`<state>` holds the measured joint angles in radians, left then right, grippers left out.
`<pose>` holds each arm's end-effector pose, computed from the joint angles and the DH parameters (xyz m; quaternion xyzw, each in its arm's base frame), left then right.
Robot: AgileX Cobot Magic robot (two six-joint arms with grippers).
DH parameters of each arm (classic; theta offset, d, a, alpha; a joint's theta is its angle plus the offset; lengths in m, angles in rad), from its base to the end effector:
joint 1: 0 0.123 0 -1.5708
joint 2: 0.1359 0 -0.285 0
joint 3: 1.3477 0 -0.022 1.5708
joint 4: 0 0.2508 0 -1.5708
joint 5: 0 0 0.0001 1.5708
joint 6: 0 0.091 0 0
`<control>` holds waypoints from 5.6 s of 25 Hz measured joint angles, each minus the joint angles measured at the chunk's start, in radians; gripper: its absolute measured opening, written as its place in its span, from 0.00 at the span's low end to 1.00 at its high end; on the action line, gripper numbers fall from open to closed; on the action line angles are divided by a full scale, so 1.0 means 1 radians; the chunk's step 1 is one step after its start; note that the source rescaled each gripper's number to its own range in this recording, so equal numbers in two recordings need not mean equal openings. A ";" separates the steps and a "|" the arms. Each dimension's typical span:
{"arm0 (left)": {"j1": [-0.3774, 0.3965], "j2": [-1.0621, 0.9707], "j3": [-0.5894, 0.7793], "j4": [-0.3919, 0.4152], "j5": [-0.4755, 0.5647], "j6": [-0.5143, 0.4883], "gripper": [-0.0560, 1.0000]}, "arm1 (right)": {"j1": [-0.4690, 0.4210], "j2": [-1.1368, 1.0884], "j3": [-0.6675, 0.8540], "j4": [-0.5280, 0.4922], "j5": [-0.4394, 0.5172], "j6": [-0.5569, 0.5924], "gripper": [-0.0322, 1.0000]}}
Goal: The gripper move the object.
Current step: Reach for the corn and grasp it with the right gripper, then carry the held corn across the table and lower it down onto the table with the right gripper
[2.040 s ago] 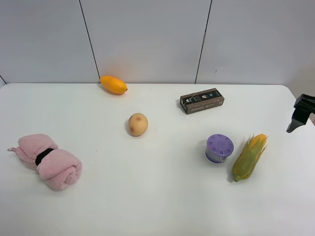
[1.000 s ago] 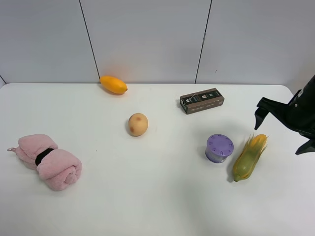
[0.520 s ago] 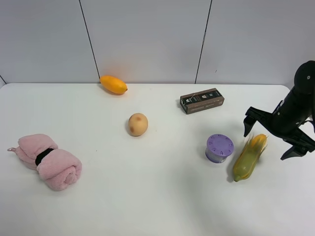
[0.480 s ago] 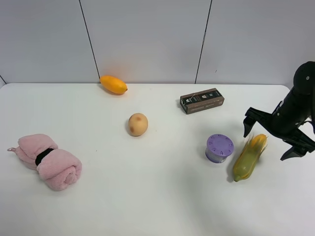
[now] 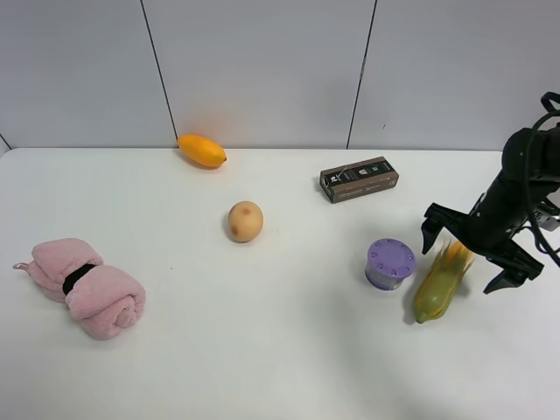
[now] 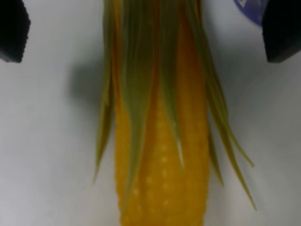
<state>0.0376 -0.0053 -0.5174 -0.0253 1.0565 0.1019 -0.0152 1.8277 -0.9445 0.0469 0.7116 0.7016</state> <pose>-0.0075 -0.0023 0.2824 0.0278 0.8456 0.0245 0.5325 0.3060 -0.0019 0.1317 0.3667 0.9297 0.0256 0.0244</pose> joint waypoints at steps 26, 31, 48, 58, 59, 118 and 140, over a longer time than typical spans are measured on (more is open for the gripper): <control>0.000 0.000 0.000 0.000 0.000 0.000 1.00 | 0.000 0.011 0.000 0.001 -0.034 0.009 0.84; 0.000 0.000 0.000 0.000 0.000 0.000 1.00 | 0.000 0.011 0.000 0.001 -0.031 0.009 0.83; 0.000 0.000 0.000 0.000 0.000 0.000 1.00 | 0.019 0.038 0.000 0.027 -0.039 0.030 0.41; 0.000 0.000 0.000 0.000 0.000 0.000 1.00 | 0.019 0.038 -0.002 0.027 -0.038 0.021 0.04; 0.000 0.000 0.000 0.000 0.000 0.000 1.00 | 0.019 0.038 -0.002 0.027 -0.036 0.003 0.04; 0.000 0.000 0.000 0.000 0.000 0.000 1.00 | 0.764 0.149 -0.435 0.061 0.053 -1.609 0.04; 0.000 0.000 0.000 0.000 0.000 0.000 1.00 | 0.843 0.278 -0.438 0.030 -0.029 -1.621 0.04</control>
<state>0.0376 -0.0053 -0.5174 -0.0253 1.0565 0.1019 0.8277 2.1057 -1.3826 0.0767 0.6826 -0.9199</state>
